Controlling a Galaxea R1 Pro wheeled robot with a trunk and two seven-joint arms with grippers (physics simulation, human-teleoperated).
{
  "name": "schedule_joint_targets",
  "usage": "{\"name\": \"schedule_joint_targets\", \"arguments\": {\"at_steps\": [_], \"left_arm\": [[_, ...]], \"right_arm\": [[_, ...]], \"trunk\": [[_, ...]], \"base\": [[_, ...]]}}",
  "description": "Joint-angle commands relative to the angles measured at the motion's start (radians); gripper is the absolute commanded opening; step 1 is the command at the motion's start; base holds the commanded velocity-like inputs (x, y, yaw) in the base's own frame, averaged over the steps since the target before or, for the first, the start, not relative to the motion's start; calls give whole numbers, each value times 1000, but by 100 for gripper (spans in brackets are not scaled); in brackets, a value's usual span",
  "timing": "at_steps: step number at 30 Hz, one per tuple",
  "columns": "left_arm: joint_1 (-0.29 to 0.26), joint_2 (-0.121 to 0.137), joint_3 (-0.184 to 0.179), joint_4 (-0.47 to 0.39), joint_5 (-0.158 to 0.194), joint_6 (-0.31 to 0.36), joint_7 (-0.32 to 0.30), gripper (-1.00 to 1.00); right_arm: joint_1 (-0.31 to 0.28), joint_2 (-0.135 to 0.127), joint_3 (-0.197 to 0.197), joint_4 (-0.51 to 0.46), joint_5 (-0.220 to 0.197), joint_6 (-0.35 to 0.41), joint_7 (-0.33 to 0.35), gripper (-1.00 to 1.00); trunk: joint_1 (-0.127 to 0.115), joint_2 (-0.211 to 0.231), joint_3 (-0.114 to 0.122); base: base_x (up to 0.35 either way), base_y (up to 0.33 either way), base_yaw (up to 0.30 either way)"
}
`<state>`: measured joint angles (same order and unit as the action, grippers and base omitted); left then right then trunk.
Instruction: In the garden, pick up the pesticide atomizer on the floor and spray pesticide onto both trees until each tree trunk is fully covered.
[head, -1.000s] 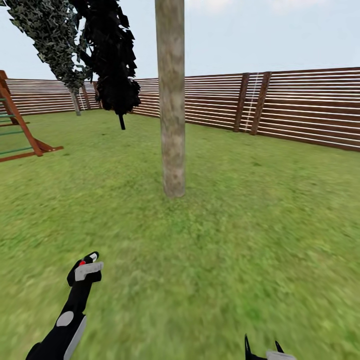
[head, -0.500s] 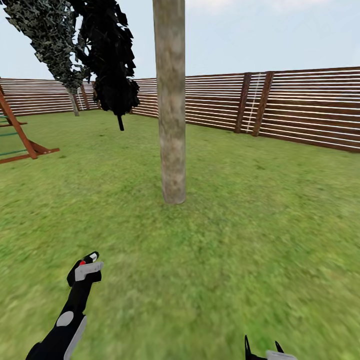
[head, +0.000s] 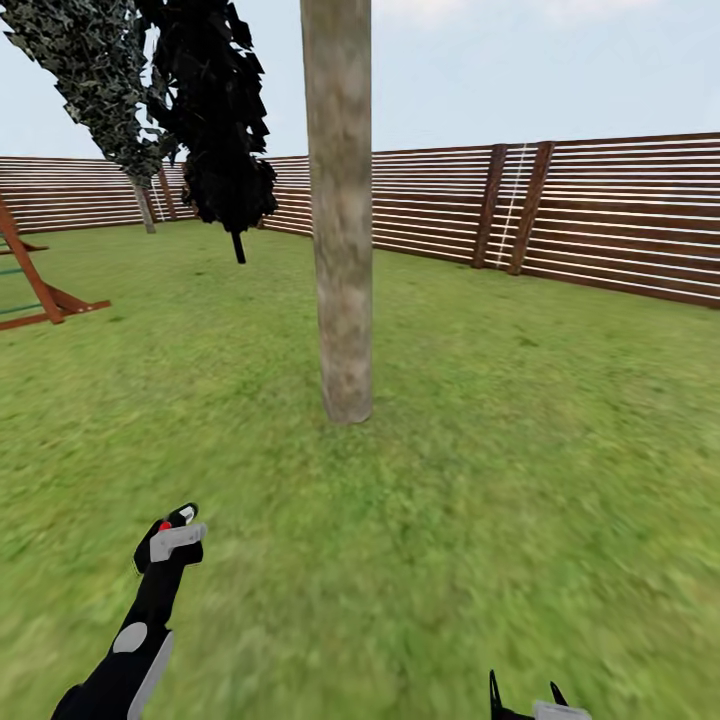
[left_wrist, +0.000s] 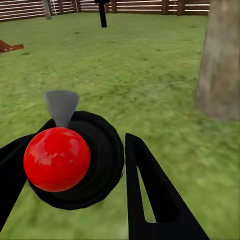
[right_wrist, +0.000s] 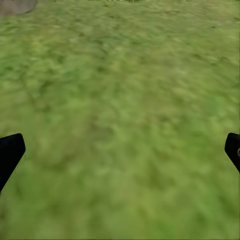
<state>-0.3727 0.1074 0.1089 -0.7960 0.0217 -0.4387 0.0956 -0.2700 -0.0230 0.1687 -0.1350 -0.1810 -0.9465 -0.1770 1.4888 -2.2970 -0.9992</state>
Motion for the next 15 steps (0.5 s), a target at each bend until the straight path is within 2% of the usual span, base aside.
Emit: {"name": "schedule_joint_targets", "arguments": {"at_steps": [1,15], "left_arm": [[0,0,0,0,0,0,0,-100],[0,-2,0,0,0,0,0,-100]], "right_arm": [[0,0,0,0,0,0,0,100],[0,0,0,0,0,0,0,100]], "trunk": [[0,0,0],[0,0,0]], "base": [[342,0,0],[342,0,0]]}}
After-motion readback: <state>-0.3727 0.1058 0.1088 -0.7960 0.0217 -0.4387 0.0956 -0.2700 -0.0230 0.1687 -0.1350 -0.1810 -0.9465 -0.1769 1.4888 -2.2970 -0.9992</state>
